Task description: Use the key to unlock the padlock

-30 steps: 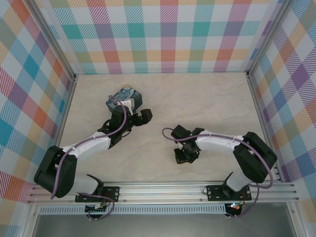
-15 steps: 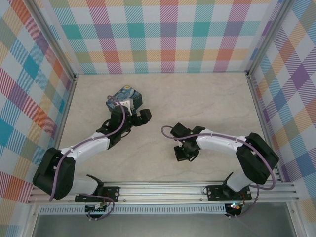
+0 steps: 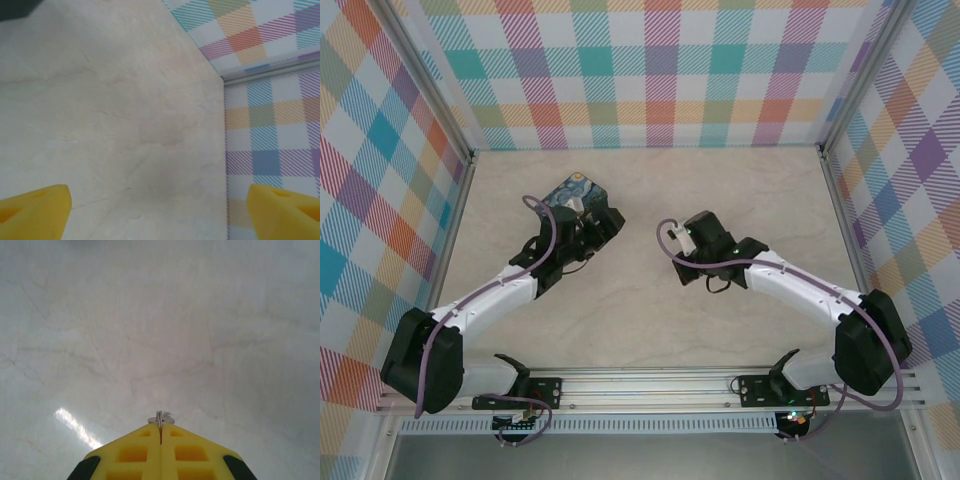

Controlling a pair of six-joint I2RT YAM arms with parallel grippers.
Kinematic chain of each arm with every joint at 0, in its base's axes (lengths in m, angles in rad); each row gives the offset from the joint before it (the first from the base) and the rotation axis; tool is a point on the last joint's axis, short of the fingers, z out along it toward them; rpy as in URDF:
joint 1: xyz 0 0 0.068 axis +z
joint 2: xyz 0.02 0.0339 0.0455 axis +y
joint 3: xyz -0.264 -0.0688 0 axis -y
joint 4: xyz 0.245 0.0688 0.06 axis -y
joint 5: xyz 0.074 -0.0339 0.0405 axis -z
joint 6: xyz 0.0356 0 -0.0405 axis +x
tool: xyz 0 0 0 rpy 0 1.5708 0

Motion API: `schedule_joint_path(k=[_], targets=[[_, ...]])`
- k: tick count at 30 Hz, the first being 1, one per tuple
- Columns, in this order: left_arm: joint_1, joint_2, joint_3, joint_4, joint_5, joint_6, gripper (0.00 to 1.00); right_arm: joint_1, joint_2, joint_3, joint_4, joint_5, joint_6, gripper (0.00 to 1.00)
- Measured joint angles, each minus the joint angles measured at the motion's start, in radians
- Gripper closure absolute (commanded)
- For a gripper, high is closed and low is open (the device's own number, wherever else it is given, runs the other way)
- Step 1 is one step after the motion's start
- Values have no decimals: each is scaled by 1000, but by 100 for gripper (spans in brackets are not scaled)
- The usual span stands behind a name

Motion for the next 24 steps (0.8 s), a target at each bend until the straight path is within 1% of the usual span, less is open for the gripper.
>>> schedule_joint_path(k=[6, 11, 14, 19, 24], targets=[[0, 56, 43, 50, 115, -238, 25, -37, 6, 6, 184, -73, -168, 100], [-1, 98, 45, 97, 187, -378, 33, -49, 11, -4, 351, -153, -285, 100], [-5, 113, 45, 132, 218, -441, 37, -51, 27, -3, 404, -194, -339, 100], [-22, 129, 44, 179, 250, -516, 45, -51, 74, 0, 426, -244, -390, 100], [-32, 129, 44, 205, 257, -552, 47, -51, 83, 1, 430, -271, -401, 100]])
